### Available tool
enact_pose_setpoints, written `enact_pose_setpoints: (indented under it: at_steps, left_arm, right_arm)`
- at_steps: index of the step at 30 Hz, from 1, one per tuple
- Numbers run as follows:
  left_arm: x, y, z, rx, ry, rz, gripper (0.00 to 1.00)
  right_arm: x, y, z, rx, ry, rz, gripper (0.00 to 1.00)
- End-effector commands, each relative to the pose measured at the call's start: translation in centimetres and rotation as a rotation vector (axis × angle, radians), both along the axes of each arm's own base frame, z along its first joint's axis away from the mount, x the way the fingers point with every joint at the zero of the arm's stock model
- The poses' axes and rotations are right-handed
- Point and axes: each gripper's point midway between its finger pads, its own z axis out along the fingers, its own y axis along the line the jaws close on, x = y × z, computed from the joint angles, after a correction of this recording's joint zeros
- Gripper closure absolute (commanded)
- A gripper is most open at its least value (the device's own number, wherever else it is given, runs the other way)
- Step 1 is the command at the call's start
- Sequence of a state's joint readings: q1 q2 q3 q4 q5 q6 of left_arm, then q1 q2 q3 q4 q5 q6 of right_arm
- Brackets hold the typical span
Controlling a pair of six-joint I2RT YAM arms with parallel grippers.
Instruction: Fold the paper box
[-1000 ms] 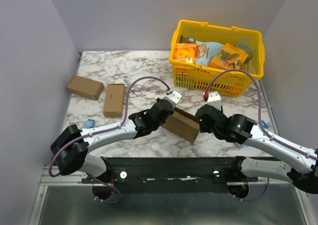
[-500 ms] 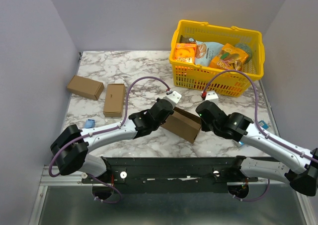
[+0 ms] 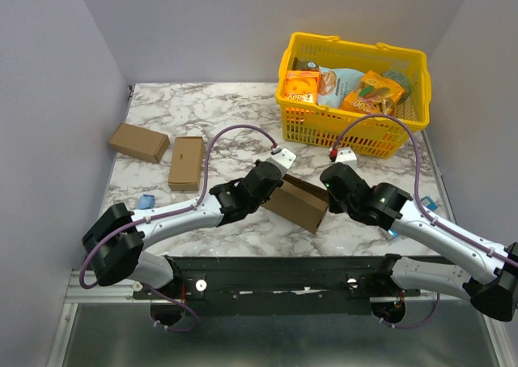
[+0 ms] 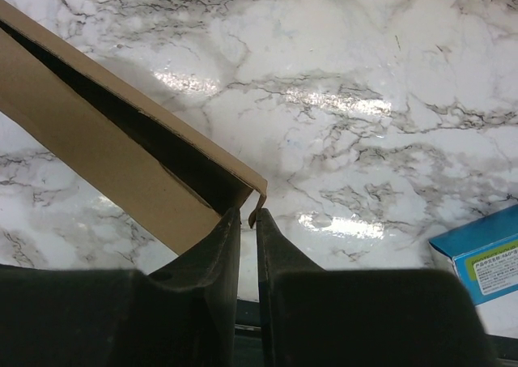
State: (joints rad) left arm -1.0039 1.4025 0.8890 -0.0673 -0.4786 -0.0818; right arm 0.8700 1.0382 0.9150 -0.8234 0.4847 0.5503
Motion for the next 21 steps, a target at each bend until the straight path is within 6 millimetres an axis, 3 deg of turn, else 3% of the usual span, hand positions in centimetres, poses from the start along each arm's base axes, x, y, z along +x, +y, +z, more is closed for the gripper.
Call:
enact_pose_setpoints:
  at_steps: [1, 3, 21]
  left_arm:
    - [-4.5, 1.7, -6.9, 0.147, 0.235, -0.085, 1.00]
    - [-4.6, 1.8, -7.0, 0.149, 0.239, -0.083, 1.00]
    - [-4.7, 2.0, -6.9, 0.145, 0.236, -0.077, 1.00]
  right_arm:
    - [-0.1, -0.7, -0.3, -0.012, 0.006, -0.029, 0.78]
    - [-0.1, -1.2, -0.3, -0.029, 0.002, -0.040, 0.74]
    - [0.2, -2.1, -0.9, -0.053, -0.001, -0.064, 0.76]
